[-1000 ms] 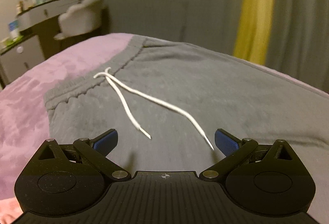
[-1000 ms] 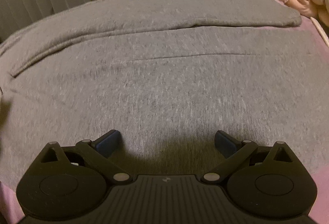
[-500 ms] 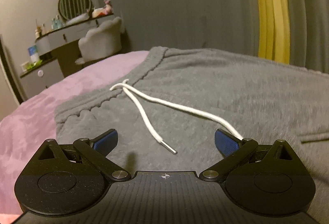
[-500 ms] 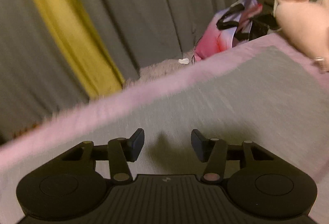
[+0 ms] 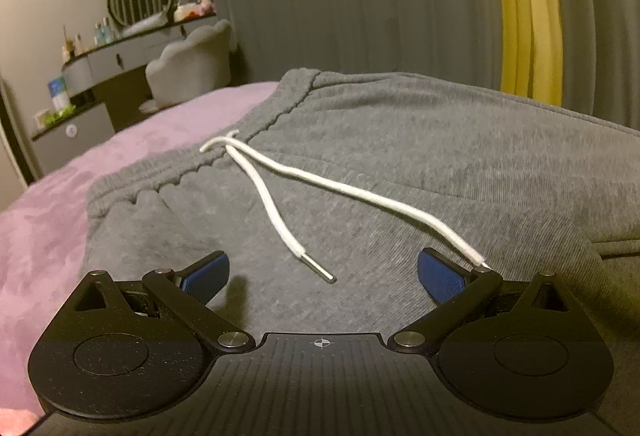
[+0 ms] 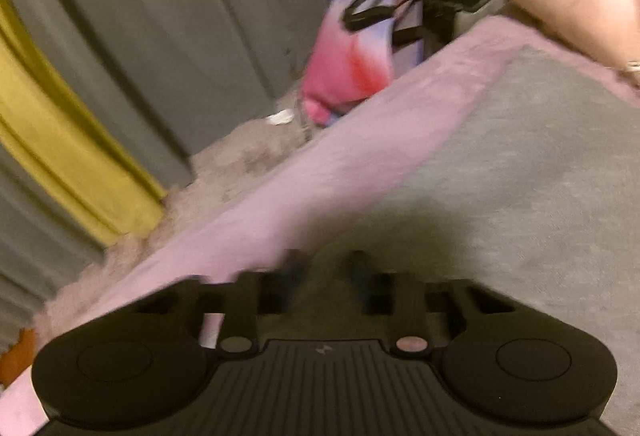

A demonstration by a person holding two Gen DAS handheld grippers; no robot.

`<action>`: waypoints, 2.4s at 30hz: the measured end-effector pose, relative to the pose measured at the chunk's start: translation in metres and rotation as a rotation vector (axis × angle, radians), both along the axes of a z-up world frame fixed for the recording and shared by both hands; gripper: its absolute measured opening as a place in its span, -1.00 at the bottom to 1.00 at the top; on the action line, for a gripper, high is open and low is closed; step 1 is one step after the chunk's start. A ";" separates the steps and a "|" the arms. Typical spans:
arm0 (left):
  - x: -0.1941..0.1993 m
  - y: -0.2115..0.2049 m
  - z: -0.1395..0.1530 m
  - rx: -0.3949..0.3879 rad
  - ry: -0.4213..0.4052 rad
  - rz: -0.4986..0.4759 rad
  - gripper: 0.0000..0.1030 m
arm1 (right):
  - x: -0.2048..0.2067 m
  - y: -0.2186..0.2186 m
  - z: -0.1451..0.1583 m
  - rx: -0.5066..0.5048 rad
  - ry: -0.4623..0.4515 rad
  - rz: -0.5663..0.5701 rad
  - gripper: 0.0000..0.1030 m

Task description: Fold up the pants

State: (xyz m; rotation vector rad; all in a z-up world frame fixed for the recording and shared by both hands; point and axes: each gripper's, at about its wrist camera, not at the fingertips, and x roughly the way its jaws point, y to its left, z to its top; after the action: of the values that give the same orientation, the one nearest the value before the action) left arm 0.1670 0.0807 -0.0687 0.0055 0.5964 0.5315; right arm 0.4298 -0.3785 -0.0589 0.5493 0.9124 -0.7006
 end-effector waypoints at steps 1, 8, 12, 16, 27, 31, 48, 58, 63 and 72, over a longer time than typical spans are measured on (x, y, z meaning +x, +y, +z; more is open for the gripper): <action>0.000 0.002 0.000 -0.018 -0.004 0.001 1.00 | -0.008 -0.003 0.001 0.021 -0.029 -0.002 -0.88; -0.003 0.024 -0.002 -0.192 -0.030 0.010 1.00 | -0.110 -0.013 0.044 0.116 -0.296 0.036 -0.96; -0.005 0.022 -0.001 -0.190 -0.031 0.016 1.00 | -0.227 0.012 0.056 0.094 -0.377 0.048 -0.96; -0.007 0.021 0.000 -0.193 -0.036 0.019 1.00 | -0.320 0.047 0.032 0.082 -0.301 0.051 -0.96; -0.009 0.017 -0.001 -0.181 -0.049 0.023 1.00 | -0.267 0.085 0.042 -0.633 -0.097 0.332 -0.15; -0.010 0.018 -0.002 -0.182 -0.054 0.023 1.00 | -0.226 0.071 0.013 -0.609 0.104 0.373 -0.18; -0.007 0.021 -0.001 -0.196 -0.050 0.021 1.00 | -0.392 -0.030 0.025 -0.081 -0.389 -0.472 -0.82; 0.023 0.021 0.072 -0.307 -0.113 -0.119 1.00 | -0.381 -0.048 -0.002 0.210 -0.548 -0.384 -0.31; 0.112 0.043 0.088 -0.610 -0.054 -0.185 1.00 | -0.379 -0.057 -0.012 0.319 -0.598 -0.363 -0.86; 0.208 0.059 0.056 -0.747 0.069 -0.061 0.81 | -0.380 -0.066 -0.026 0.404 -0.644 -0.377 -0.83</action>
State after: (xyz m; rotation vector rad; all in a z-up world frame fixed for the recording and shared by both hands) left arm 0.3748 0.1402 -0.0123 -0.6640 0.8311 0.2253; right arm 0.0495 -0.4446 -0.0850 1.2459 0.3362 -0.6139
